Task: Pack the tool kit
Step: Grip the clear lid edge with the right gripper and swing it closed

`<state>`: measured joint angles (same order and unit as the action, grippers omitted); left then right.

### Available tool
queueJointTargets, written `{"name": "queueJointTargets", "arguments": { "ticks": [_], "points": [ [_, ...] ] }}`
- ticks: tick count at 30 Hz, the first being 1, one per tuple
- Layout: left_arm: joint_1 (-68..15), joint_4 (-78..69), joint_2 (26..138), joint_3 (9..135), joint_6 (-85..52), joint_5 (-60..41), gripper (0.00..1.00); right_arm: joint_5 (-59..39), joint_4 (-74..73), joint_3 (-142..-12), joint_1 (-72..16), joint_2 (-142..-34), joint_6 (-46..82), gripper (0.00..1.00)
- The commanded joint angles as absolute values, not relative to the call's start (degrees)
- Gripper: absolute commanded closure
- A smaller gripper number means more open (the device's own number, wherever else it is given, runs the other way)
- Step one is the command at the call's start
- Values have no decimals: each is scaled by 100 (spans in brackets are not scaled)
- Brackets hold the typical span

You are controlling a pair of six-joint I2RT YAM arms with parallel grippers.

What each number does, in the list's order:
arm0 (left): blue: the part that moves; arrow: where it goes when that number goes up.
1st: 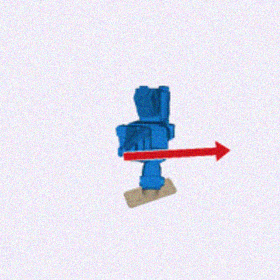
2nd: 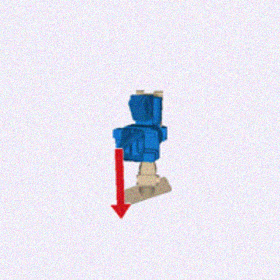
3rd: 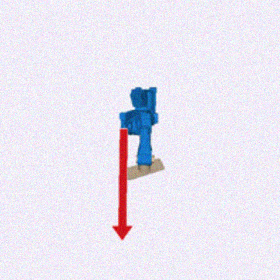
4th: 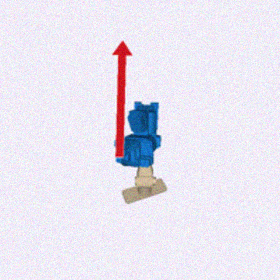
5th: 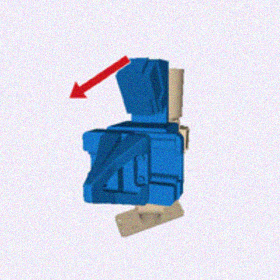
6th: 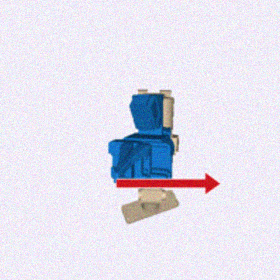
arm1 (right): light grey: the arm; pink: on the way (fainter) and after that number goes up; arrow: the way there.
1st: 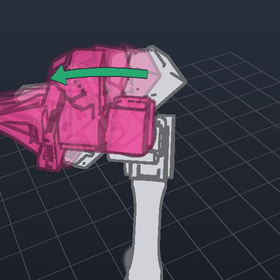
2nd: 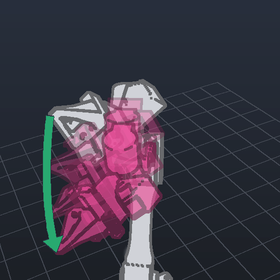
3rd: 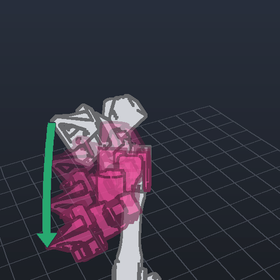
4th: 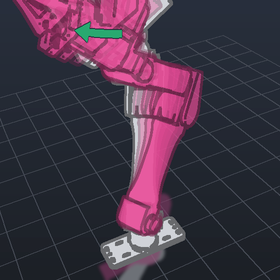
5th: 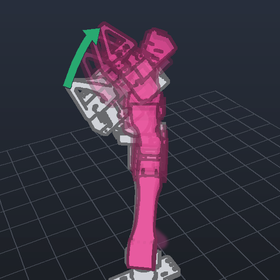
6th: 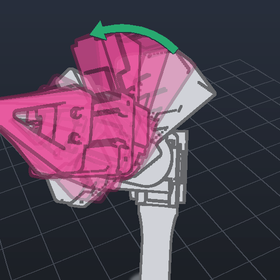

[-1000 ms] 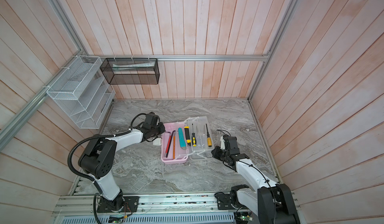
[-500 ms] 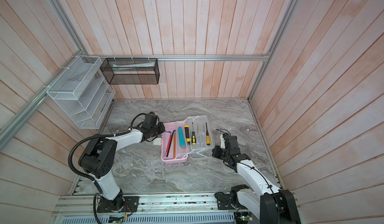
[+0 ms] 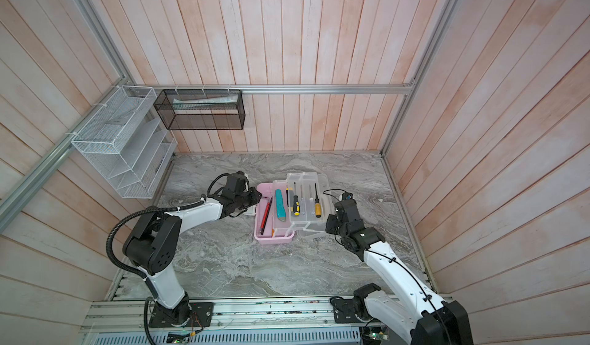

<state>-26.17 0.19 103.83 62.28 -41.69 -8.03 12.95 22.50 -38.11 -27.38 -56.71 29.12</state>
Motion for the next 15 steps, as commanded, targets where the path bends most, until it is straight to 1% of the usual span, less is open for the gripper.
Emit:
{"name": "queueJointTargets", "arguments": {
  "ticks": [1, 4, 10, 15],
  "points": [
    [-2853, -306, 10476, 6505, -4153, -1211, 73, 2530, 1575, -4372, -3603, -5753, 3170, 100],
    [-2918, -335, 10526, 6564, -4156, -1259, 73, 3160, 1657, -4587, -4149, -5968, 3248, 100],
    [-3049, -418, 10547, 6576, -4232, -1353, 73, 4100, 1717, -5082, -4999, -6452, 3100, 100],
    [-3101, -526, 10523, 6497, -4302, -1333, 73, 4605, 1730, -5529, -5655, -7008, 2919, 100]
  ]
}}
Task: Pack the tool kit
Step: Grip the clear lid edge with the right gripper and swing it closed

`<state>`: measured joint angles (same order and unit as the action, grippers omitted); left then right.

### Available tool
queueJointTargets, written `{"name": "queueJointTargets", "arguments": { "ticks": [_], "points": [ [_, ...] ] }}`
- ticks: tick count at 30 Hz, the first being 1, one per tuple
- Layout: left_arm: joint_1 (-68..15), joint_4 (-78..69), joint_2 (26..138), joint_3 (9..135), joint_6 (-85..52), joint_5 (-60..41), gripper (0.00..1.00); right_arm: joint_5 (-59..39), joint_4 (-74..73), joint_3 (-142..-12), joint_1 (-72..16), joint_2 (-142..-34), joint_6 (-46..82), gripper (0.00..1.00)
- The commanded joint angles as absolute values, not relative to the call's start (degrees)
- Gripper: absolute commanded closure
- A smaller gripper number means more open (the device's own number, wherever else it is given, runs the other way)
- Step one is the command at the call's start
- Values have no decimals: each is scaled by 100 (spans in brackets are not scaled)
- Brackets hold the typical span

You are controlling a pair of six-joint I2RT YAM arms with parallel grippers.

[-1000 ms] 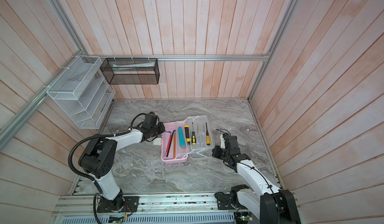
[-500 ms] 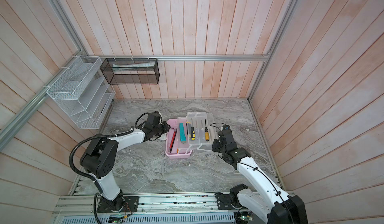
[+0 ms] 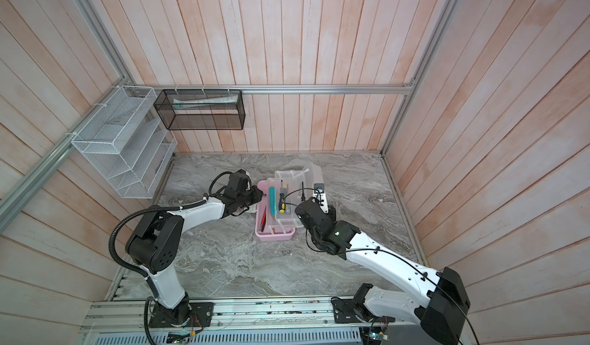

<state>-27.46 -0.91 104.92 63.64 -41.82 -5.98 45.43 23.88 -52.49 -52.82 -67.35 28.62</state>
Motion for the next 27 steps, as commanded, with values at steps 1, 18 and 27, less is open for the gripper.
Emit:
{"name": "queueJointTargets", "arguments": {
  "ticks": [1, 18, 27],
  "points": [
    [-3098, -553, 10522, 6470, -4322, -1340, 73, 4723, 1695, -5596, -5788, -7126, 2898, 100],
    [-3118, -639, 10206, 5968, -5082, -522, 73, 3588, 1084, -6348, -6636, -8235, 2489, 84],
    [-2993, -388, 10023, 6000, -5133, -158, 70, 2922, 707, -6346, -6615, -8194, 2249, 62]
  ]
}}
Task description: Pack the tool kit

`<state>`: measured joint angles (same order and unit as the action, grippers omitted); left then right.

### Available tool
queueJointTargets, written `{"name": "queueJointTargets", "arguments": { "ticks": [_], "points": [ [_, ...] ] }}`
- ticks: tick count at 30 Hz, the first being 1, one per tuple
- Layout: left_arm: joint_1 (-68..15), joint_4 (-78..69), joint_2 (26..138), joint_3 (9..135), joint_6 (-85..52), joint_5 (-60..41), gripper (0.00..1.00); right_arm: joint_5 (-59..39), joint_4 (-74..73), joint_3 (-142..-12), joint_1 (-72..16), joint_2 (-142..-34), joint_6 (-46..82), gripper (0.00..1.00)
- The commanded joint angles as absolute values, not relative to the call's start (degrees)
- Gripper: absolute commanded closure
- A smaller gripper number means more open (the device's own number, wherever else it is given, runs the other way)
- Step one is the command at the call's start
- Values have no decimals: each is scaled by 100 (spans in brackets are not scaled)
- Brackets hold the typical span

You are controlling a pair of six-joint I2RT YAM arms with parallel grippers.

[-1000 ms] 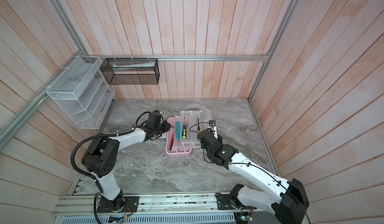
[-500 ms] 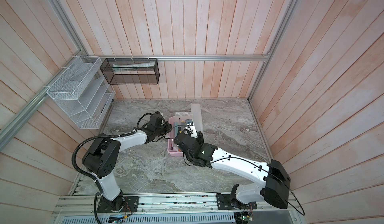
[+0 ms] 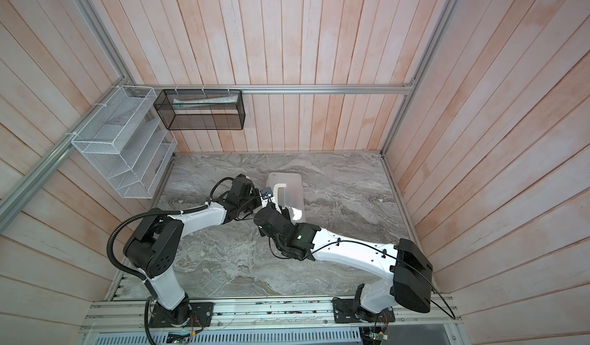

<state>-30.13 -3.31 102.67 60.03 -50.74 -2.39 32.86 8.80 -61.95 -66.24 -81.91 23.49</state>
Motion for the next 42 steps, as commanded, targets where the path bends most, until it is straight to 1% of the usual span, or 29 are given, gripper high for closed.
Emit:
{"name": "queueJointTargets", "arguments": {
  "ticks": [1, 4, 9, 11, 14, 18, 22, 25, 31, 35, 42],
  "points": [
    [-2967, -370, 9982, 5990, -5116, -130, 70, 2889, 699, -6328, -6577, -8160, 2255, 62],
    [-2912, -287, 9852, 6003, -5004, -50, 69, 2451, 659, -6186, -6201, -7950, 2411, 62],
    [-2772, -160, 9531, 5895, -4769, -4, 62, 1368, 569, -5806, -5331, -7605, 2473, 62],
    [-2702, -158, 9360, 5779, -4623, -63, 58, 1079, 709, -5821, -5063, -7609, 2352, 59],
    [-2603, -274, 9074, 5505, -4298, -335, 53, 423, 935, -5898, -4651, -7682, 2210, 55],
    [-2450, -551, 8695, 5024, -3966, -891, 47, -409, 864, -5767, -4297, -7665, 2080, 49],
    [-2289, -801, 8426, 4596, -3803, -1331, 45, -1116, 578, -5513, -4153, -7670, 2073, 46],
    [-2254, -972, 8407, 4406, -3698, -1547, 45, -1285, 532, -5416, -4124, -7782, 2210, 47],
    [-2232, -1317, 8859, 4289, -3636, -1888, 46, -1283, 429, -5258, -4100, -8142, 2465, 57],
    [-2224, -1487, 9205, 4334, -3698, -2039, 47, -1531, 485, -5224, -4069, -8288, 2390, 60],
    [-2224, -1798, 9533, 4283, -3757, -2171, 47, -1523, 271, -4932, -4045, -8206, 2571, 63]
  ]
}}
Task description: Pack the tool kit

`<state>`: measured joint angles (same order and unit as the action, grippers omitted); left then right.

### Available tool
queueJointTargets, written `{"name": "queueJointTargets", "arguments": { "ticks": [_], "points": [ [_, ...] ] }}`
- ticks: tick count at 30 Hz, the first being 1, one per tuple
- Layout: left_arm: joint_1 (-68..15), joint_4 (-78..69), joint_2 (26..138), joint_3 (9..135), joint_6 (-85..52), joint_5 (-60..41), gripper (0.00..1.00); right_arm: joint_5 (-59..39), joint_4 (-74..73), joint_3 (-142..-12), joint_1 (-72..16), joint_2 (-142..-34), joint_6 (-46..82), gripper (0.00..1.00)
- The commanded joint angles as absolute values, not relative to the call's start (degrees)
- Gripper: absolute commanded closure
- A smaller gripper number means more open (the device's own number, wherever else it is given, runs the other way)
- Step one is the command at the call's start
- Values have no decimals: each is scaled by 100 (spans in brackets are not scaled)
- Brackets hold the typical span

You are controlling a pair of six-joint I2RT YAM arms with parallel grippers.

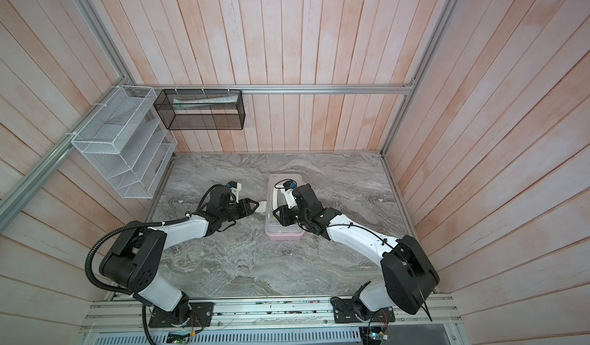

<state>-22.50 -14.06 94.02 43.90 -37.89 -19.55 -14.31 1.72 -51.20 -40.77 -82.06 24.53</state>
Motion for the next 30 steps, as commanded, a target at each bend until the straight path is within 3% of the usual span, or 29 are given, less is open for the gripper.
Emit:
{"name": "queueJointTargets", "arguments": {
  "ticks": [1, 12, 23, 30],
  "points": [
    [-2224, -1908, 9589, 4274, -3785, -2241, 48, -1511, 268, -4918, -4039, -8209, 2571, 63],
    [-2188, -2417, 10036, 4301, -4197, -2574, 64, -1329, 341, -4905, -3983, -8190, 2542, 67],
    [-2188, -2349, 9904, 4425, -4378, -2841, 89, -1221, 360, -4860, -3940, -8200, 2471, 68],
    [-2188, -2065, 9549, 4531, -4388, -2892, 88, -1248, 345, -4825, -3904, -8209, 2483, 68]
  ]
}}
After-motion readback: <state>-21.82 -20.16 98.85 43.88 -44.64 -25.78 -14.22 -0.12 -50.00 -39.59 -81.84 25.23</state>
